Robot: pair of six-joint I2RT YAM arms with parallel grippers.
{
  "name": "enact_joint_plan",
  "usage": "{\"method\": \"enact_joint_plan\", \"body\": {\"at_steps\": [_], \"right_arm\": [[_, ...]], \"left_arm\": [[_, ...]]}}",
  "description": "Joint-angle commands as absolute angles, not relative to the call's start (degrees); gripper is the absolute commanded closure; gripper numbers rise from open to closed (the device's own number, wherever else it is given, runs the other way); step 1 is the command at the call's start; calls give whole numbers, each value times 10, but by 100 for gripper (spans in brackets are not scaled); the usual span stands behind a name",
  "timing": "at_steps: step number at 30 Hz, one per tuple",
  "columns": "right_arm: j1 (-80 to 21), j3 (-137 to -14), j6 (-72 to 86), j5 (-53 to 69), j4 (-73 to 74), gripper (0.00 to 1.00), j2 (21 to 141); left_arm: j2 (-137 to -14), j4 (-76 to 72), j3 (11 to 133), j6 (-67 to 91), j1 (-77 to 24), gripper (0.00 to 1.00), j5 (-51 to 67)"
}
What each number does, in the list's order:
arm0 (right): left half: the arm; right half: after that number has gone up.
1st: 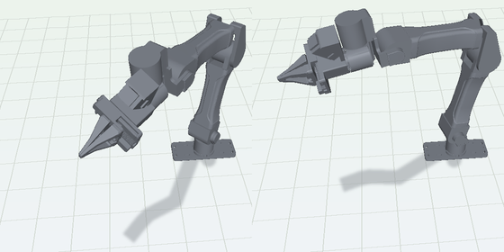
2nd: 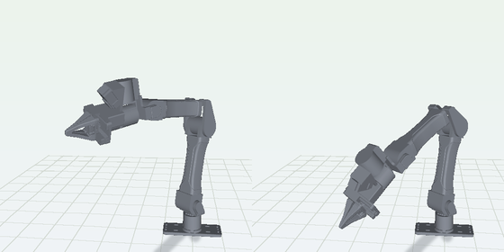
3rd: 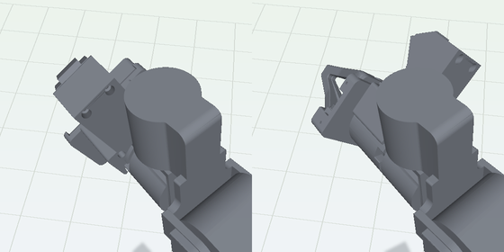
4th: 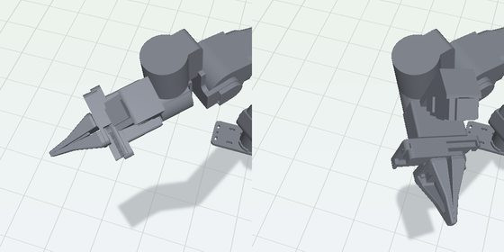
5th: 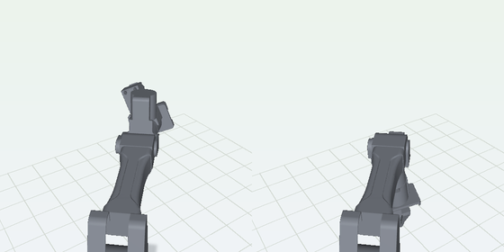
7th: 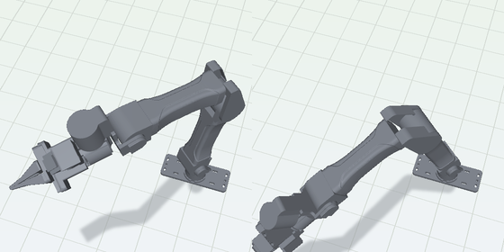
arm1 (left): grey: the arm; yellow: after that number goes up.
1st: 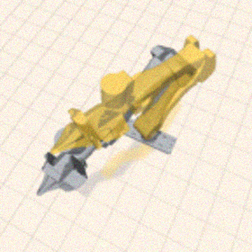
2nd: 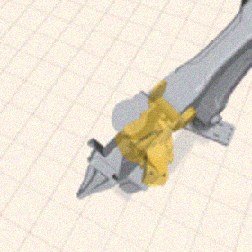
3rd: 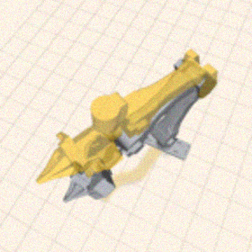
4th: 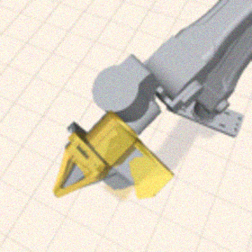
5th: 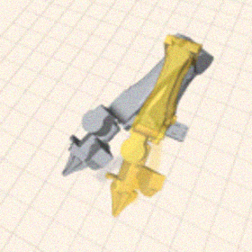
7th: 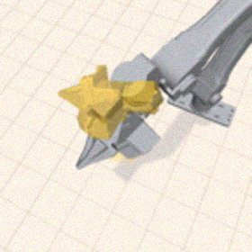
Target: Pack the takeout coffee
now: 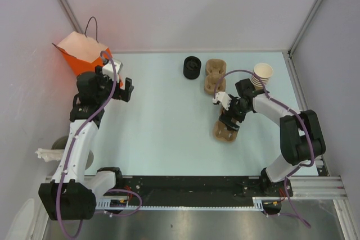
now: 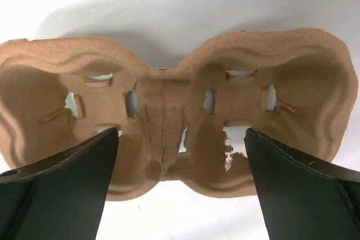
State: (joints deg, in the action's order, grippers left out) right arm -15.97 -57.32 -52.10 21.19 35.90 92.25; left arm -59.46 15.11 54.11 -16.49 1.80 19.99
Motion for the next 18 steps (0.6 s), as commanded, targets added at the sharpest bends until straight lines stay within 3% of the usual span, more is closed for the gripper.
{"method": "enact_joint_plan", "body": {"at_steps": [1, 11, 14, 16, 18], "right_arm": [[-163, -593, -509, 207, 336, 0, 933], [-164, -592, -502, 214, 330, 9, 949], [-165, -592, -500, 214, 328, 17, 950], [-166, -592, -499, 215, 328, 29, 949], [-166, -592, -498, 216, 328, 32, 948]], "left_arm": [[-592, 133, 539, -156, 20, 0, 215], [-598, 134, 538, -155, 21, 0, 218], [-599, 134, 538, -156, 19, 1, 217], [-599, 134, 538, -156, 20, 1, 218], [-599, 134, 538, -156, 20, 1, 218]]}}
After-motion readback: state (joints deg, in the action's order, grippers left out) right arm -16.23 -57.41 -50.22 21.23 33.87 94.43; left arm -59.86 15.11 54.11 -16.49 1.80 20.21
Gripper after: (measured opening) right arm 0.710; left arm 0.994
